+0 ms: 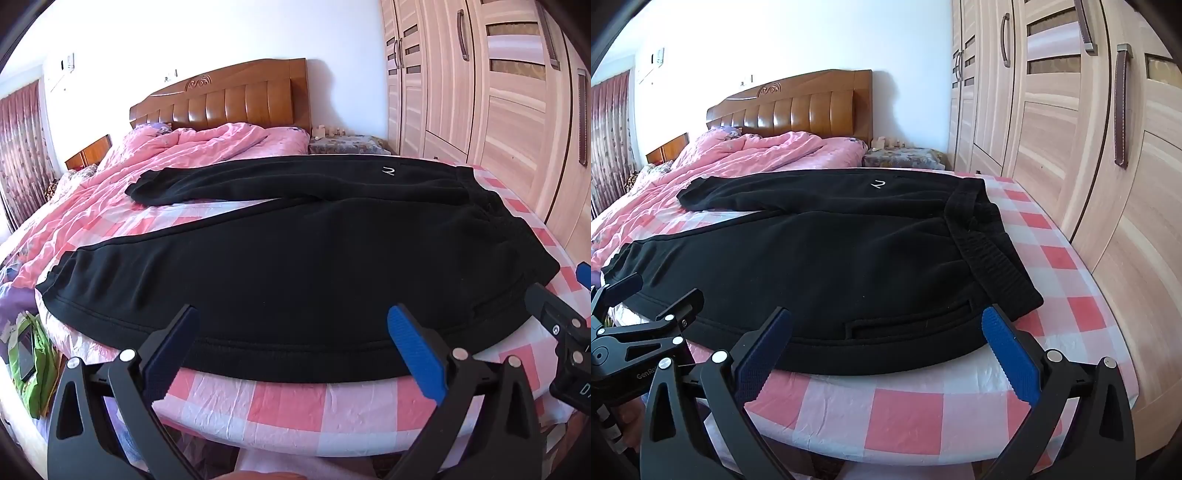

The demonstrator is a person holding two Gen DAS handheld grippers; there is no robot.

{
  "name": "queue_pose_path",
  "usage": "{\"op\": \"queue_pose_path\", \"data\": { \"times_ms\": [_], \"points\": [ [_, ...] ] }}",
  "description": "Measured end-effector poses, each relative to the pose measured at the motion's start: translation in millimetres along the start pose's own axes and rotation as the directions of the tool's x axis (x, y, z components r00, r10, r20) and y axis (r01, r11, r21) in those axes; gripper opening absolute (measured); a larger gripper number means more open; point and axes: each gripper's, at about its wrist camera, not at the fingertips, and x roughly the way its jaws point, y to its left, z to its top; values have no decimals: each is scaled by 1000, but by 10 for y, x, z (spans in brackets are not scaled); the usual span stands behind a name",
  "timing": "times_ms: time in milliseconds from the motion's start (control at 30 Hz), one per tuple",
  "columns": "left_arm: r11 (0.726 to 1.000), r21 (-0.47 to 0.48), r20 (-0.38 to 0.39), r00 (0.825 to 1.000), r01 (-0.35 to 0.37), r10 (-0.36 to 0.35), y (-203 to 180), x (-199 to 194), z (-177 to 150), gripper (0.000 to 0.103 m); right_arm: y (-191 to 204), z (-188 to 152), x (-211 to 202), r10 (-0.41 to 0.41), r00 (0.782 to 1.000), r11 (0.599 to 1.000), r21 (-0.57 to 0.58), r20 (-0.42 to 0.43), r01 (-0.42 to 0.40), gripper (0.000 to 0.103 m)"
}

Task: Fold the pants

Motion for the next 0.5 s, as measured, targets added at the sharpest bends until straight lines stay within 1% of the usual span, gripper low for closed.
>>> {"op": "queue_pose_path", "data": {
  "times_ms": [500],
  "points": [
    [1000,0,-12,1000,-1,1,13,30,-25,102,-2,1,-2,7,1000,1000,9,-1,-7,99]
  ]
}}
